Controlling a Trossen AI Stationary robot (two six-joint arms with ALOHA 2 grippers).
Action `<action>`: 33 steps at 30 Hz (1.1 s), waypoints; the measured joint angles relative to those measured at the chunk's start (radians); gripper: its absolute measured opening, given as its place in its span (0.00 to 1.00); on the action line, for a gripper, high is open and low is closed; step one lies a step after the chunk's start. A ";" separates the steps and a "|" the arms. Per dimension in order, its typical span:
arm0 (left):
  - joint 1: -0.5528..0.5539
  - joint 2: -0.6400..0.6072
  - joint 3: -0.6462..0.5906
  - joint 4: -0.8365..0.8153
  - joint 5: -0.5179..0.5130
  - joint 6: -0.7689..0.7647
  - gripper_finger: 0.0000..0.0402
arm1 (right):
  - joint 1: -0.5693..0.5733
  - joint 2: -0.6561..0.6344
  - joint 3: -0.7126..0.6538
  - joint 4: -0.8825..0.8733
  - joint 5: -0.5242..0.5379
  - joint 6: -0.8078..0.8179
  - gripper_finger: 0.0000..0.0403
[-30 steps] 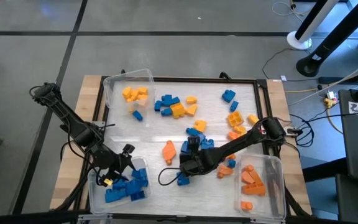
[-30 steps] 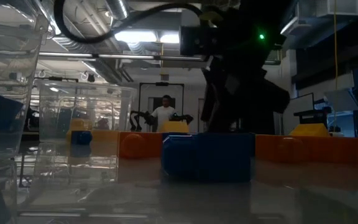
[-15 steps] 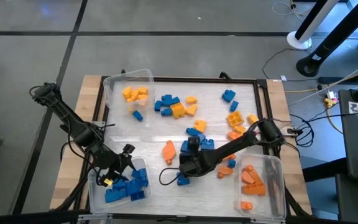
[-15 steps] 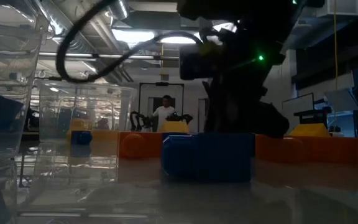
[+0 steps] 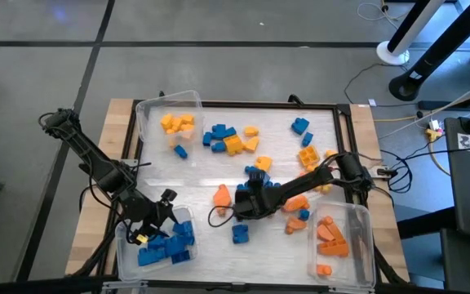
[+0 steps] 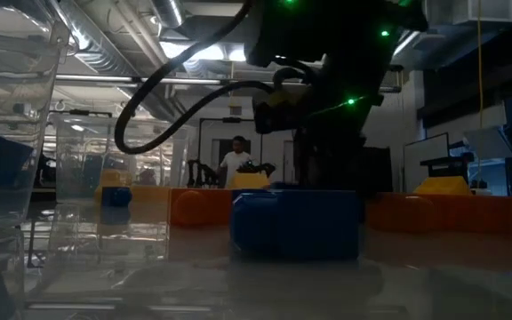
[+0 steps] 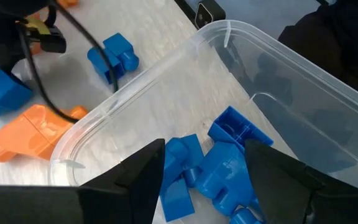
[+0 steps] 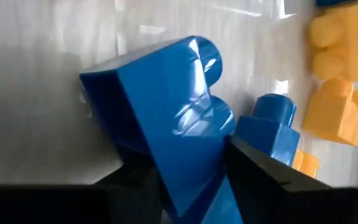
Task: Sort blocks
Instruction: Put the blue game piece into the bottom left transparent bin
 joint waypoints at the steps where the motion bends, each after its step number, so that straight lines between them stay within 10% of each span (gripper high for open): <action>1: 0.000 0.000 0.000 0.000 0.000 0.000 0.52 | -0.003 -0.001 0.000 0.000 -0.005 -0.003 0.33; 10: 0.000 -0.002 0.000 0.027 0.000 -0.019 0.52 | -0.006 -0.008 0.013 -0.005 0.012 -0.007 0.04; 33: 0.000 -0.244 0.002 -0.087 -0.010 -0.109 0.52 | -0.005 -0.004 0.536 0.018 0.082 -0.572 0.04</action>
